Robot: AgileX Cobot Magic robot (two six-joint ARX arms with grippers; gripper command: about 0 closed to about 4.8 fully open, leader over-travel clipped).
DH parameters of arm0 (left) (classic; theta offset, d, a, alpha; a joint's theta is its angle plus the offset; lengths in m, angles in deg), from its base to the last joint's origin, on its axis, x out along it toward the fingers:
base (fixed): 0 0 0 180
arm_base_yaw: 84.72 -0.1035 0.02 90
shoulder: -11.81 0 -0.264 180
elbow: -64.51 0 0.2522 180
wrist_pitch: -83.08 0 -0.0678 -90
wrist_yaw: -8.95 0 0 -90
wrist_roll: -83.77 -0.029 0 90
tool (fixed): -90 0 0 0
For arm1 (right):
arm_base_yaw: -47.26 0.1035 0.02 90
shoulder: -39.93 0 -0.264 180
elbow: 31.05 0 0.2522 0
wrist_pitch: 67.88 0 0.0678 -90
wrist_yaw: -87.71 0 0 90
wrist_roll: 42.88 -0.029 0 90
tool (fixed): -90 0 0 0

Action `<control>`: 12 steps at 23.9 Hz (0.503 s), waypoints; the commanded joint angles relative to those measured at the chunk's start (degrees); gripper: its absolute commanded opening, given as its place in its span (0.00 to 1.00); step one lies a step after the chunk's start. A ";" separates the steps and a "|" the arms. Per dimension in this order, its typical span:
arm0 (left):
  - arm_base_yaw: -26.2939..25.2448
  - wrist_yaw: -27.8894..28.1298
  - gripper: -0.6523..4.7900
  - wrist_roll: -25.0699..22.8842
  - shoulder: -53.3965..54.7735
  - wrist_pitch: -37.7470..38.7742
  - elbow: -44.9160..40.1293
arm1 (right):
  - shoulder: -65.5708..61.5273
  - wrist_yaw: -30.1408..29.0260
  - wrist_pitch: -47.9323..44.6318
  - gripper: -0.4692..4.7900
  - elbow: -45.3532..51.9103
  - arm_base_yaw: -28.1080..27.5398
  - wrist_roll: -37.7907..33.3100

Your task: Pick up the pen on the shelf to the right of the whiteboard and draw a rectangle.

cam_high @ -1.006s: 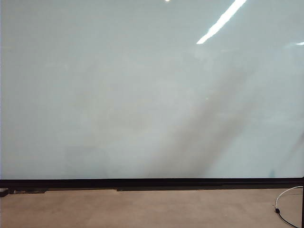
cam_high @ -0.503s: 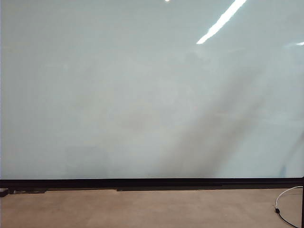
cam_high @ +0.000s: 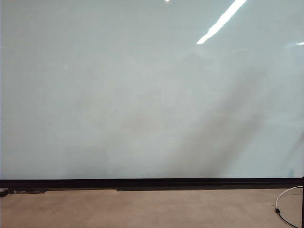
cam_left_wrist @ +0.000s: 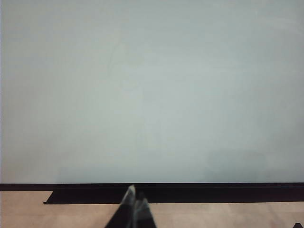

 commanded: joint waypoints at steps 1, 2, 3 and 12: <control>0.00 0.00 0.11 -0.26 0.00 -0.35 0.15 | -1.90 -1.18 -3.19 0.10 -0.31 -0.20 -0.72; 0.00 0.00 0.11 -0.26 0.00 -0.35 0.17 | -3.87 -1.27 -4.63 0.10 -0.31 -0.20 -1.36; 0.00 0.00 0.11 -0.26 0.00 -0.35 0.17 | -5.77 -1.42 -5.79 0.10 -0.31 -0.20 -1.79; 0.00 -0.02 0.11 -0.26 0.00 -0.35 0.17 | -14.80 -3.52 -13.86 0.19 -0.31 -0.20 -2.10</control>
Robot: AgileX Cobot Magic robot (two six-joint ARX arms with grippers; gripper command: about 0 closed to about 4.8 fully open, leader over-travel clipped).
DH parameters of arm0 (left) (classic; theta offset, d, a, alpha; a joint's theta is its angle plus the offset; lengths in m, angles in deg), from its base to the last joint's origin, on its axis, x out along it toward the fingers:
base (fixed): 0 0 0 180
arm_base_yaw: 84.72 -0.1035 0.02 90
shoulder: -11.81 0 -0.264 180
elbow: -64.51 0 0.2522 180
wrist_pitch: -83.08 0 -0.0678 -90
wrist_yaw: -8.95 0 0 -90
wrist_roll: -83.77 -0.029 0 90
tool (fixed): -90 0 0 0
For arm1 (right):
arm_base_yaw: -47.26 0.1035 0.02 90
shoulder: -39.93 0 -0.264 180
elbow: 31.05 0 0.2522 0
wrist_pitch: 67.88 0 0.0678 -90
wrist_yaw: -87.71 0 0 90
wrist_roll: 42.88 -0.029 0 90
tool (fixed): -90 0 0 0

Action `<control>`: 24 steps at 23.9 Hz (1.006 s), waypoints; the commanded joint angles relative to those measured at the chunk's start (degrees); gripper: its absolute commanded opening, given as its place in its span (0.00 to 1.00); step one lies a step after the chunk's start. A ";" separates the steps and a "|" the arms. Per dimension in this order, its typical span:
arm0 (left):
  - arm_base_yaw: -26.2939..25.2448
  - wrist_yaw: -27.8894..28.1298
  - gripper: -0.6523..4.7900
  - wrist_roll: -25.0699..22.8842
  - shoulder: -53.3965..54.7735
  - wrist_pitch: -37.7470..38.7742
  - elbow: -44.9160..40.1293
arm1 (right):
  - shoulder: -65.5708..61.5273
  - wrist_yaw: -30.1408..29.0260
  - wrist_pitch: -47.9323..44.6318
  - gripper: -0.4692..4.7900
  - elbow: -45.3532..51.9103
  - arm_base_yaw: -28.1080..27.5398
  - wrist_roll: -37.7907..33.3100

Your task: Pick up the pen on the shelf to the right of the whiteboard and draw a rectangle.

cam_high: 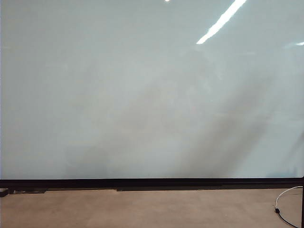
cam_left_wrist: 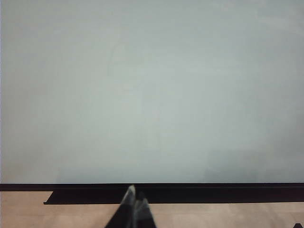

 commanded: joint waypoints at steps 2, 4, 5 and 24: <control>0.00 0.00 0.11 -0.26 0.00 -0.35 0.17 | -3.13 -0.33 -5.27 0.19 -0.31 -0.04 -0.22; 0.00 0.00 0.11 -0.26 0.00 -0.35 0.15 | -4.52 -0.28 -6.58 0.19 -0.31 -0.04 -0.22; 0.00 0.00 0.11 -0.26 0.00 -0.35 0.15 | -5.20 -0.31 -7.21 0.20 -0.31 -0.04 -0.22; 0.00 0.00 0.11 -0.26 0.00 -0.35 0.17 | -19.45 -1.81 -21.59 0.25 -0.68 -4.00 -1.75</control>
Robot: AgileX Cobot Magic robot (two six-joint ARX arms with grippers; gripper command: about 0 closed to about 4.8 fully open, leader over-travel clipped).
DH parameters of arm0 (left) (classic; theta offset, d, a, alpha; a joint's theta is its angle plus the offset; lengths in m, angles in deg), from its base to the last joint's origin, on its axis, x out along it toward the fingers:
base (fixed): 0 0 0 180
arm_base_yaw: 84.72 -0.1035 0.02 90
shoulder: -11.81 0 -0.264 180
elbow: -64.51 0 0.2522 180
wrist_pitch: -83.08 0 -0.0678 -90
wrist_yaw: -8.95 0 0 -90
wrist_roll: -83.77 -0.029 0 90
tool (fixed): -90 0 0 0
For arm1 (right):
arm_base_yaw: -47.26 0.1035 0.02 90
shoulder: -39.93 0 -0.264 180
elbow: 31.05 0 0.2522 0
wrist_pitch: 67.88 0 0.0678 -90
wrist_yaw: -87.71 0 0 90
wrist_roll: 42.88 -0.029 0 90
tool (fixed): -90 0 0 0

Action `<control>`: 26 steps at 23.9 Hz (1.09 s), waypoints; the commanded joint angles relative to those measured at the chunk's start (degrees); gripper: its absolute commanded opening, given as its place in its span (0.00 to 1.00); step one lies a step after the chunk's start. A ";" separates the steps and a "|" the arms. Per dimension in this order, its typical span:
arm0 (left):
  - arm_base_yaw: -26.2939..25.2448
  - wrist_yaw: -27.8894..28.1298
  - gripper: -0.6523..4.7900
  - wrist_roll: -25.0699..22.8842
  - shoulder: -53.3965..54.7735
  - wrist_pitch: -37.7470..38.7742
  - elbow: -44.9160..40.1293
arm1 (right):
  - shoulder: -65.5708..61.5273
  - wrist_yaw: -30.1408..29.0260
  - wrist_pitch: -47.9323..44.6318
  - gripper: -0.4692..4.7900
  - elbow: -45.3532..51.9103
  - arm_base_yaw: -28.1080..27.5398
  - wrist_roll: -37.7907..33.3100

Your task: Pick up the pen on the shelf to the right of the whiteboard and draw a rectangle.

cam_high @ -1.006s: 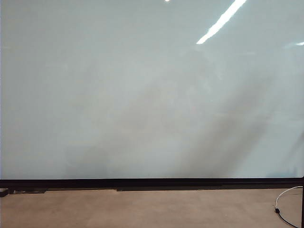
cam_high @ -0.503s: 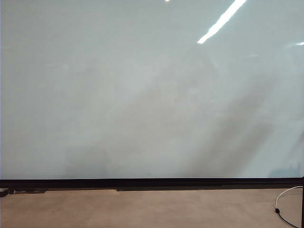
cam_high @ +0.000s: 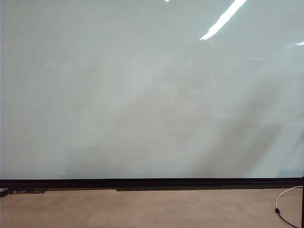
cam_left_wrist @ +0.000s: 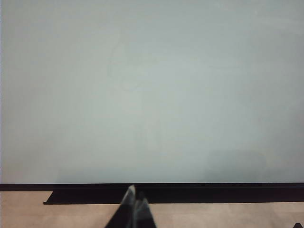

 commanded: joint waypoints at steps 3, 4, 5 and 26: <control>0.00 0.00 0.11 -0.24 0.02 -0.35 0.17 | -2.10 -1.31 -3.26 0.25 -1.14 -1.79 -0.44; 0.00 -0.02 0.11 -0.24 0.02 -0.37 0.17 | -2.60 -1.51 -3.28 0.25 -1.49 -2.03 -0.44; 0.00 0.00 0.11 -0.24 0.02 -0.35 0.15 | -2.97 -1.60 -3.23 0.25 -1.73 -2.03 -0.44; 0.00 -0.02 0.11 -0.24 0.02 -0.35 0.17 | -17.33 -4.66 -13.27 0.36 -4.33 -2.40 -0.39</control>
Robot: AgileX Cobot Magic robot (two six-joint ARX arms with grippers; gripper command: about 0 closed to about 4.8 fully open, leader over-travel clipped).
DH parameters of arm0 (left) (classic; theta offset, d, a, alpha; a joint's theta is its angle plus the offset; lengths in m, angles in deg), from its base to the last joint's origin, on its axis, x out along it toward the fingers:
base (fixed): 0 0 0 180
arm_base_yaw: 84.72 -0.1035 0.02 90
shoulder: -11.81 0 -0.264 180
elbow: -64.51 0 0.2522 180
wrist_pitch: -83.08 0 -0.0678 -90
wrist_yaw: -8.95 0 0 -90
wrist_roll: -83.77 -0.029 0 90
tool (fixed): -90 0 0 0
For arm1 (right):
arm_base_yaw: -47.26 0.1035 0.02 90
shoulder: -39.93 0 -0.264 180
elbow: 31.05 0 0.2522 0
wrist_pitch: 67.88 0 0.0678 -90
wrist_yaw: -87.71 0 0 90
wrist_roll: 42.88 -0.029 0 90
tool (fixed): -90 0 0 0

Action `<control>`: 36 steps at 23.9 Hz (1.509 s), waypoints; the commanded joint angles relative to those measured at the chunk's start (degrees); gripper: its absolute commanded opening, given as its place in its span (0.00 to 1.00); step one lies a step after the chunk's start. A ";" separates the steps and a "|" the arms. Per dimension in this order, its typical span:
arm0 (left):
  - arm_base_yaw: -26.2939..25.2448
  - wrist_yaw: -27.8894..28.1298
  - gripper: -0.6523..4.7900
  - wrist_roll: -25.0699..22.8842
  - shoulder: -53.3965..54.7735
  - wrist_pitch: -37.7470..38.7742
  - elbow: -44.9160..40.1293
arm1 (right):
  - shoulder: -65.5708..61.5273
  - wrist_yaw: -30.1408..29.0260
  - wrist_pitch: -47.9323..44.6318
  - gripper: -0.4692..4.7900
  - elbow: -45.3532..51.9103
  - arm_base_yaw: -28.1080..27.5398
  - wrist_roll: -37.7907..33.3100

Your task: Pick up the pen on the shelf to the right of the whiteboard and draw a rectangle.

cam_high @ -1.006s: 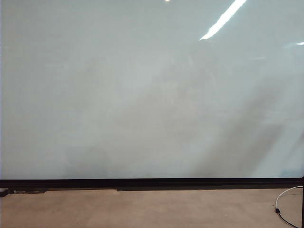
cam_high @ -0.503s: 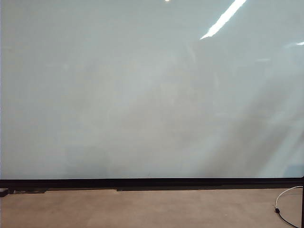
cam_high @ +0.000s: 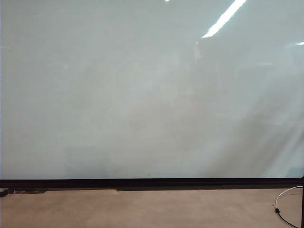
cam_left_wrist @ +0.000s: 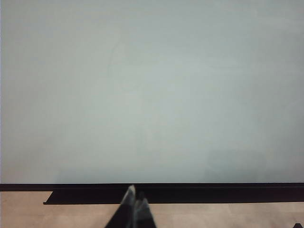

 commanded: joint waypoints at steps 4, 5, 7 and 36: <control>0.00 -0.02 0.11 -0.26 0.02 -0.35 0.17 | -3.98 -3.87 -2.14 0.36 -3.39 -0.35 -0.13; 0.00 0.00 0.11 -0.26 0.02 -0.35 0.15 | -4.31 -4.13 -2.14 0.36 -3.74 -0.35 -0.13; 0.00 0.00 0.11 -0.26 0.02 -0.35 0.15 | -4.83 -4.76 -2.14 0.36 -4.42 -0.46 -0.11; 0.00 0.00 0.11 -0.26 0.02 -0.35 0.17 | -18.49 -14.45 -2.27 0.49 -14.82 -4.00 -0.09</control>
